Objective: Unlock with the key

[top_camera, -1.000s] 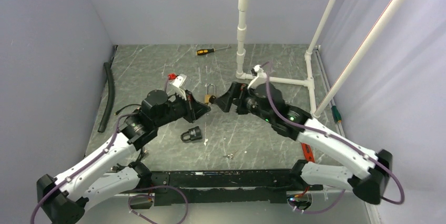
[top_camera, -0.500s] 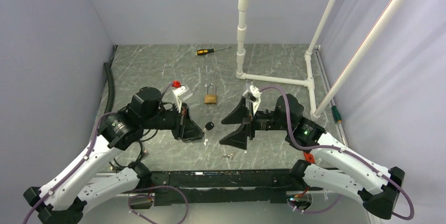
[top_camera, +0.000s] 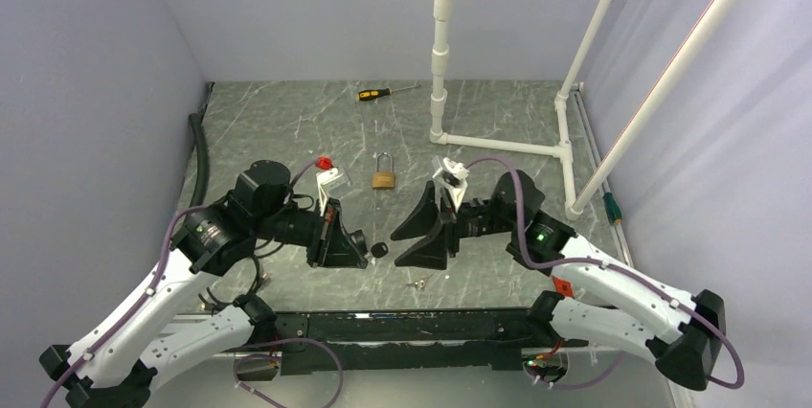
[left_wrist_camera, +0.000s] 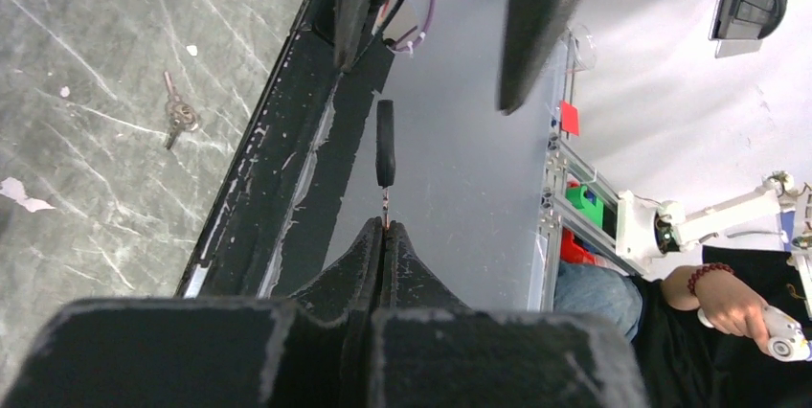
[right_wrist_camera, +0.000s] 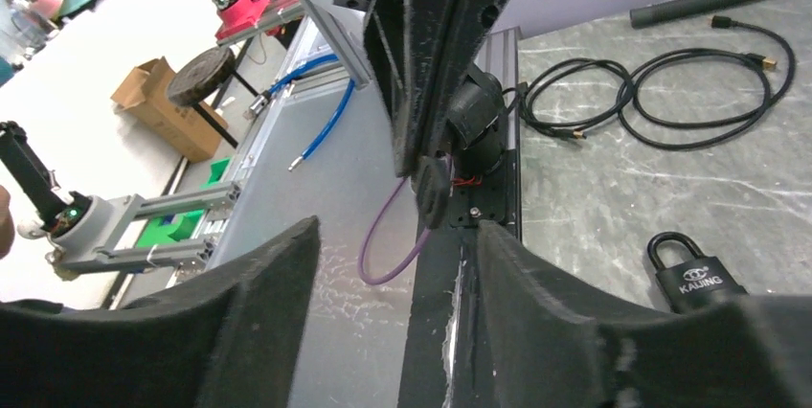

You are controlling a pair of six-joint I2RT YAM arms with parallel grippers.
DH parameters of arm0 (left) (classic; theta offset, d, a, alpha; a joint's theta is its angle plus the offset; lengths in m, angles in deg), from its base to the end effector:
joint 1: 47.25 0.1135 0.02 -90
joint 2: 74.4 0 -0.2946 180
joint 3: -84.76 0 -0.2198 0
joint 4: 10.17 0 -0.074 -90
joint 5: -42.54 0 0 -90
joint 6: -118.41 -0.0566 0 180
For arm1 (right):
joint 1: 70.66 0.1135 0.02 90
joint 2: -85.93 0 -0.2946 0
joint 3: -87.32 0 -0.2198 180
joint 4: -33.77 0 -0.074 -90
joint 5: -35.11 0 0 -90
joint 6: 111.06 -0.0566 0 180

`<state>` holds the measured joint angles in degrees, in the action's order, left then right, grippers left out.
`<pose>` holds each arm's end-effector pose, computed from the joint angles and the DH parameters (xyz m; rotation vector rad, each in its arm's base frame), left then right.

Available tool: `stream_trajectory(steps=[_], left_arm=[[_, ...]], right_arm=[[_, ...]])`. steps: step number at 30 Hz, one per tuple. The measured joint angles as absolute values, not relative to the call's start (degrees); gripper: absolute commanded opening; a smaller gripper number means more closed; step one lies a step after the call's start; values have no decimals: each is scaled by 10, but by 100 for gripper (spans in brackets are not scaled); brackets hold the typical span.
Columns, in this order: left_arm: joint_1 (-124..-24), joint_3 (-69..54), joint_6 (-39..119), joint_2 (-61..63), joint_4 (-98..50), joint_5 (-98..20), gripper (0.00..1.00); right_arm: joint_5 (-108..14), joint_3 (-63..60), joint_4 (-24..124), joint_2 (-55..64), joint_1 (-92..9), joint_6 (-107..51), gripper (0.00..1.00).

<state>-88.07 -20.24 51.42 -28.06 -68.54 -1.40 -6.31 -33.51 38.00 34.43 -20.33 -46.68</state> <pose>0.0550 -0.1014 0.3759 0.8806 2.0977 -1.4751 0.0731 0.1546 0.3801 -1.1043 1.4154 1.6338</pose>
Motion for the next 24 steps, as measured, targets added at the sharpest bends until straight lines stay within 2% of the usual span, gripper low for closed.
stream_trajectory(steps=[4,17,24], left_arm=[[-881,-202,509,-281,-688,-3,0],[-881,-202,481,-260,-710,2,0],[-881,-202,475,-255,-710,5,0]], right_arm=[[-64,-335,369,313,-192,-479,57],[-66,-335,360,267,-169,-483,29],[-71,-334,361,262,-163,-482,26]])
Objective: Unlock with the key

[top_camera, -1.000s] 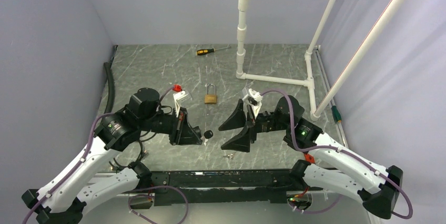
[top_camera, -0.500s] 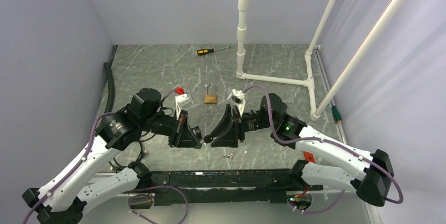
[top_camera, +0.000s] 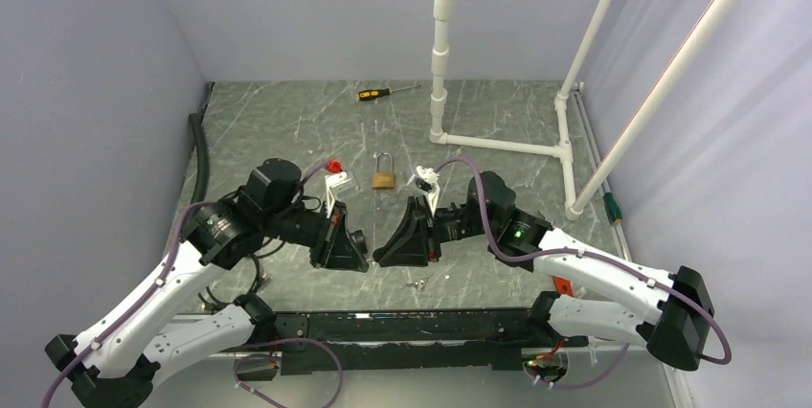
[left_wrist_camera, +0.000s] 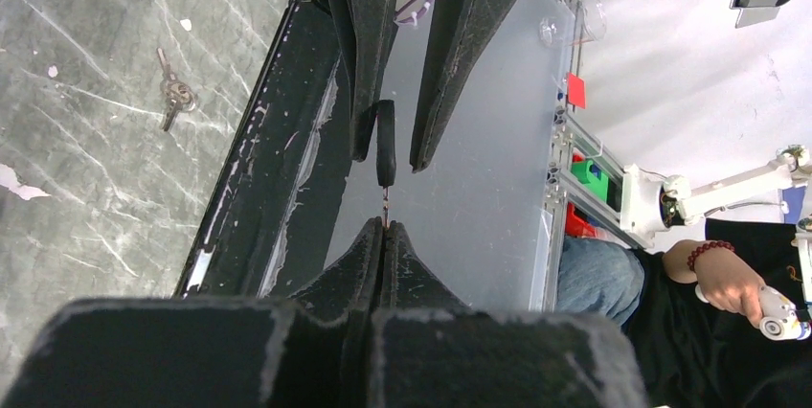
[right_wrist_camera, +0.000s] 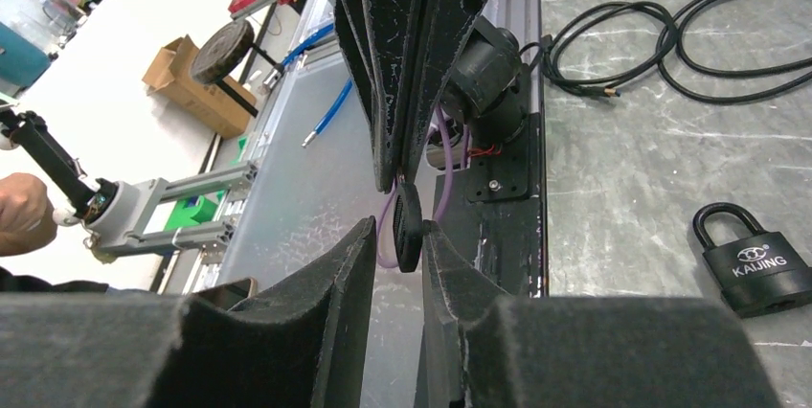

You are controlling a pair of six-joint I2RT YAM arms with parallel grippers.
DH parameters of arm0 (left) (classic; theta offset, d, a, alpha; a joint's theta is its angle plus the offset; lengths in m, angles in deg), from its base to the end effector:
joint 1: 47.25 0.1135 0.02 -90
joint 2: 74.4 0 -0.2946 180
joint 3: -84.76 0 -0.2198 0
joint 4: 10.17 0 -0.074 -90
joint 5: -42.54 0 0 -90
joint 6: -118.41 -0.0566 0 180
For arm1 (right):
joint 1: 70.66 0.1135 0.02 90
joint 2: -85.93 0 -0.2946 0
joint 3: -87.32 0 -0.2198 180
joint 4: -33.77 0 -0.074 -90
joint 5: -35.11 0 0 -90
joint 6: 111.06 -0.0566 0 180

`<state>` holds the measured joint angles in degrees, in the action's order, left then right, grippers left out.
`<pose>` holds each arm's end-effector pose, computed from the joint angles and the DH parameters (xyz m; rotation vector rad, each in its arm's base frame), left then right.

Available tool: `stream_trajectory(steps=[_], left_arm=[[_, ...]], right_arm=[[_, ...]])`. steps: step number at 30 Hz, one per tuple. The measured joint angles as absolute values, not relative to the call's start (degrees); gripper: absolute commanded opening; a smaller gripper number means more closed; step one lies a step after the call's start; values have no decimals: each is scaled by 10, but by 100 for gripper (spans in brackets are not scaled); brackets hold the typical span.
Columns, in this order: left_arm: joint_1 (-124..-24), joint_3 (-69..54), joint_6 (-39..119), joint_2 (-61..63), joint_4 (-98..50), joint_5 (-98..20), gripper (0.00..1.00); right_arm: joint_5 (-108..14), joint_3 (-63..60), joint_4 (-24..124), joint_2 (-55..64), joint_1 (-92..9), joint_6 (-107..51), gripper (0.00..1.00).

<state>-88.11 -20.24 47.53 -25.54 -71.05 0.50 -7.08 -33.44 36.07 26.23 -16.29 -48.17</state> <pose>0.0598 -0.1073 0.3684 0.9508 2.1378 -1.4741 0.0842 0.1895 0.3607 -1.1429 1.5429 1.6941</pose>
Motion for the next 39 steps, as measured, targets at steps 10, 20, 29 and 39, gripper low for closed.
stream_trajectory(steps=[10,20,29,39], left_arm=[[-881,-208,475,-250,-708,7,0],[-881,-213,471,-249,-704,8,0],[-881,-218,458,-234,-703,24,0],[-882,-222,461,-223,-696,-6,80]], right_arm=[[-80,-334,363,259,-160,-481,29],[-84,-334,367,259,-160,-476,23],[-83,-334,379,260,-160,-468,0],[-104,-360,379,287,-158,-473,0]])
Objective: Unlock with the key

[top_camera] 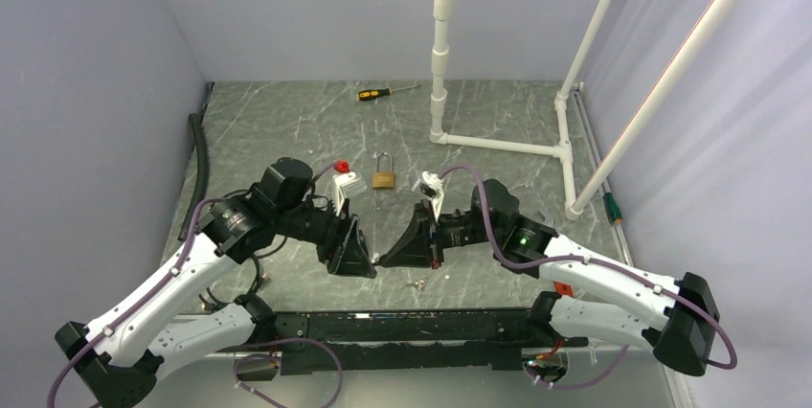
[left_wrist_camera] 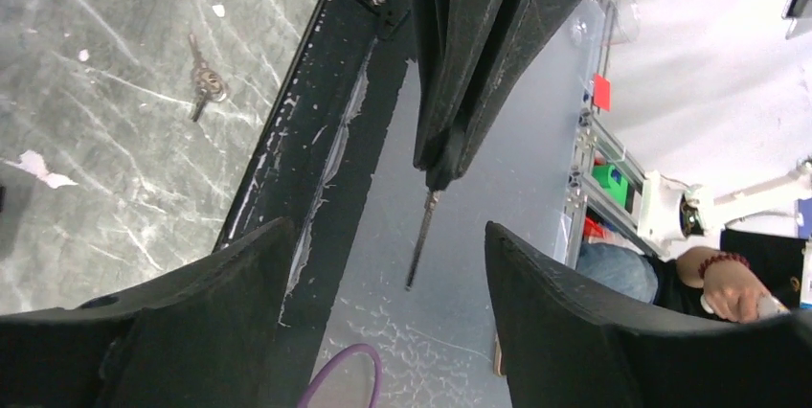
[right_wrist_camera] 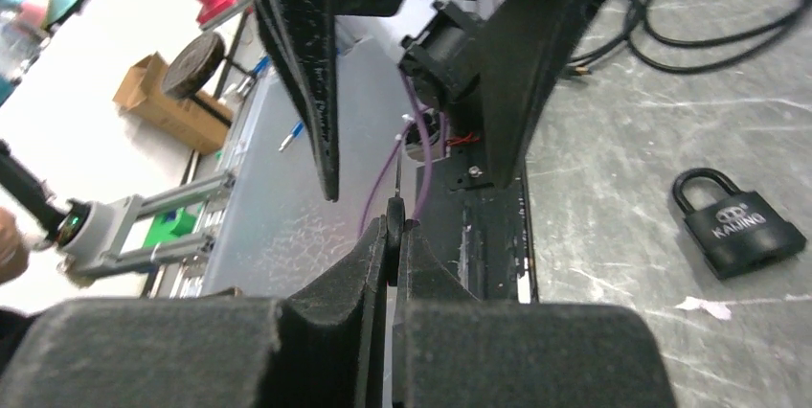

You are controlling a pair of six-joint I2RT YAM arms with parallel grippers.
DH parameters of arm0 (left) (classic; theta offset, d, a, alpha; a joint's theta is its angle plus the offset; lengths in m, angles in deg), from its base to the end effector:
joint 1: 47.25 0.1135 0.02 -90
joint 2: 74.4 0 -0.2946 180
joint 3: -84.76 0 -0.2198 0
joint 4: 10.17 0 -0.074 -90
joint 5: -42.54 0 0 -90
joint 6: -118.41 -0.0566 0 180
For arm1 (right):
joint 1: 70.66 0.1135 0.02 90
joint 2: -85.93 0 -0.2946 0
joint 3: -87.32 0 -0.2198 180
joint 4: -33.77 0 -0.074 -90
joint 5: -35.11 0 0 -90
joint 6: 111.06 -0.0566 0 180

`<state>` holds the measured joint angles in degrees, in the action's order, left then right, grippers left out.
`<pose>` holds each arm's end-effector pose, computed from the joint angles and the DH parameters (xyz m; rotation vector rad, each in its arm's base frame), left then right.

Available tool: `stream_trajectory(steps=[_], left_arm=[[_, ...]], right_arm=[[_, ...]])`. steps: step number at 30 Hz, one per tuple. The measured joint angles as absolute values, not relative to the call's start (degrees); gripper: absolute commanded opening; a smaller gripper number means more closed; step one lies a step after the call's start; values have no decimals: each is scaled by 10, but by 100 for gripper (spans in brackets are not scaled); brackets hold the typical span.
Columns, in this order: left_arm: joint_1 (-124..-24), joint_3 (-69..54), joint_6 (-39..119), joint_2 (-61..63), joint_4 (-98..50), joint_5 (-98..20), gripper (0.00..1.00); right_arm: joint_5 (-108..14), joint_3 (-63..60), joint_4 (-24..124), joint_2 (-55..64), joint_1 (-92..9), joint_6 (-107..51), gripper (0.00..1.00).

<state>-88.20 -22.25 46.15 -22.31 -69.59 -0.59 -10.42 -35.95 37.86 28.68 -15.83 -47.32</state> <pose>0.0730 -0.1180 0.3542 0.9522 2.1994 -1.4407 0.0796 0.1818 0.3501 -1.1078 1.5850 1.6472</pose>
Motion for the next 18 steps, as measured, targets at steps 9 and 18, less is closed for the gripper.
stream_trajectory(steps=[9,18], left_arm=[[-882,-229,509,-247,-717,-165,89],[-882,-269,658,-213,-766,-404,81]], right_arm=[[-381,-429,441,362,-157,-544,0],[-579,-455,535,371,-157,-618,0]])
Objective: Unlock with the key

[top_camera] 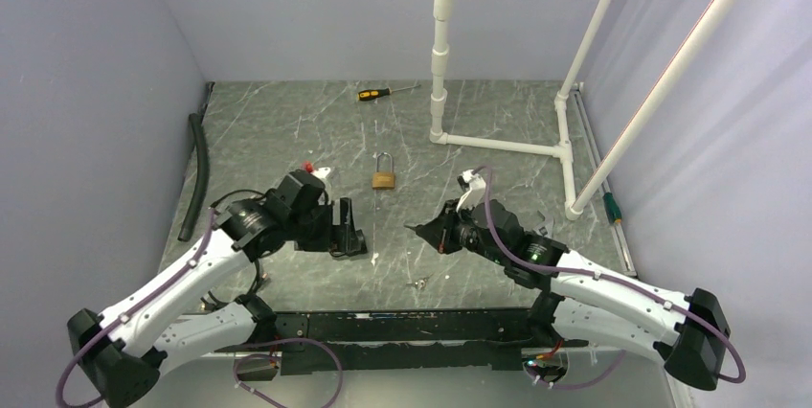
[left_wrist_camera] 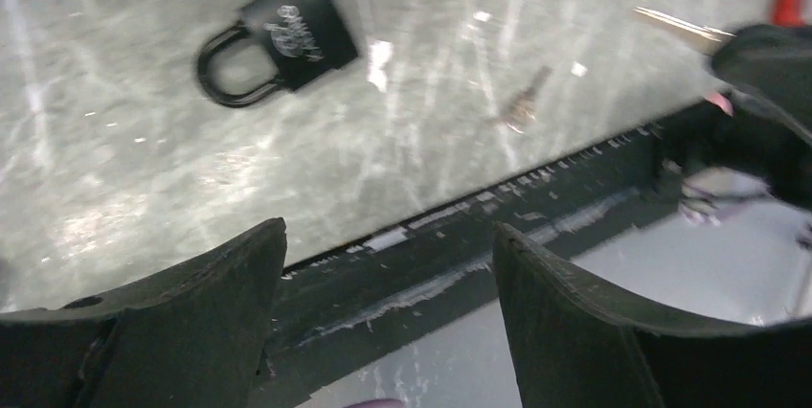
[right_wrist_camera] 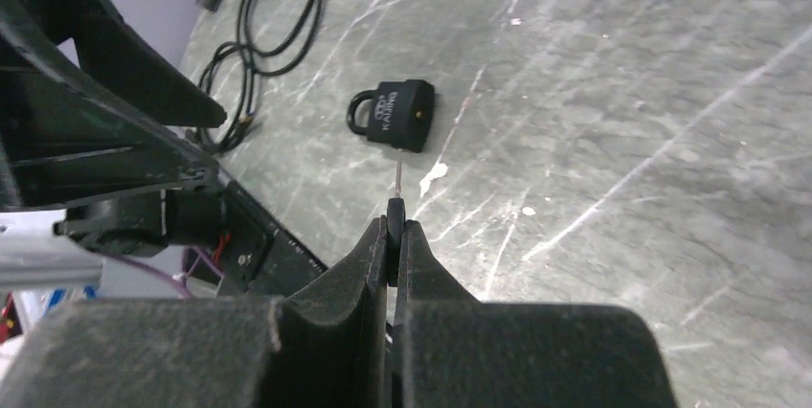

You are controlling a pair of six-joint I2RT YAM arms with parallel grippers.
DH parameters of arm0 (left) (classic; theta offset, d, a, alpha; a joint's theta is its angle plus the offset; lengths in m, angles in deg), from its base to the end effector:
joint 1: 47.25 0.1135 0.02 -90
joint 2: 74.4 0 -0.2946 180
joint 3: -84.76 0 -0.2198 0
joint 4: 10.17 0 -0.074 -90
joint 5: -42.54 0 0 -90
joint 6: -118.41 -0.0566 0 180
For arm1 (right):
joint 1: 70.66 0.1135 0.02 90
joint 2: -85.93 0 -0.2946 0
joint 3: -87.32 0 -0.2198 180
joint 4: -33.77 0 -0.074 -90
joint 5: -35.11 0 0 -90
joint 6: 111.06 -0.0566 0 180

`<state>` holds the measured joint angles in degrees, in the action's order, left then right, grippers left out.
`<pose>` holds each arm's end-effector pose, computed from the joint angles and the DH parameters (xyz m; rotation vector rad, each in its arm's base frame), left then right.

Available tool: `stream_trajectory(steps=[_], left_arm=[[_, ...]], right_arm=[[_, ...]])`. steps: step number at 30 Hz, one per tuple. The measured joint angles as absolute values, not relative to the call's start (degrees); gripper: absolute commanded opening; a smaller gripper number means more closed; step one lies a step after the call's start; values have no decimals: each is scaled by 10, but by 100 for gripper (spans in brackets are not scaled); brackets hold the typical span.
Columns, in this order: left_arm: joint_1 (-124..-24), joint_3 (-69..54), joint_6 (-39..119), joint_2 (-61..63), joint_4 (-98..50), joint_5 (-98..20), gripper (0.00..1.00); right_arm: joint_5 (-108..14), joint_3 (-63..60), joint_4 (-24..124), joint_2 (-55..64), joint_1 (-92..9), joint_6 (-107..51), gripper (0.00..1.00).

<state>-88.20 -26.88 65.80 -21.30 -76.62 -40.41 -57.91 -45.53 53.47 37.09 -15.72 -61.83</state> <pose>0.0987 -0.0949 0.3055 0.1373 2.6000 -0.7035 0.0986 0.1353 0.2812 -0.2210 2.0833 1.0226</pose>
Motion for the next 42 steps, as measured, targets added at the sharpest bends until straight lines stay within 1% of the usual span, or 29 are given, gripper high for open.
stream_trajectory(steps=[5,8,10,16,21,22,26,28,29,31,33,35,42], left_arm=[[-882,-284,719,-150,-758,-482,81],[-882,-287,737,-96,-730,-504,85],[-882,-287,744,-50,-710,-520,85],[-882,-275,746,80,-669,-553,81],[-882,-270,740,134,-625,-554,77],[-882,-270,735,138,-615,-553,74],[-882,-270,719,148,-580,-546,57],[-882,-269,709,158,-568,-543,45],[-882,-265,705,162,-569,-541,41],[-882,-262,694,162,-565,-537,39],[-882,-262,685,163,-562,-536,38],[-882,-263,678,162,-560,-534,39],[-882,-303,636,118,-532,-507,51]], right_arm=[[-635,-457,560,371,-157,-640,0],[-655,-459,572,372,-157,-646,0],[-665,-462,574,373,-157,-648,0],[-679,-478,577,373,-157,-652,0],[-678,-484,584,372,-157,-652,0],[-678,-484,585,372,-157,-652,0],[-678,-484,588,373,-157,-652,0],[-678,-484,591,373,-157,-652,0],[-678,-484,592,373,-157,-652,0],[-678,-484,592,373,-157,-652,0],[-678,-484,592,373,-157,-652,0],[-678,-485,592,373,-157,-652,0],[-678,-491,591,373,-157,-652,0]])
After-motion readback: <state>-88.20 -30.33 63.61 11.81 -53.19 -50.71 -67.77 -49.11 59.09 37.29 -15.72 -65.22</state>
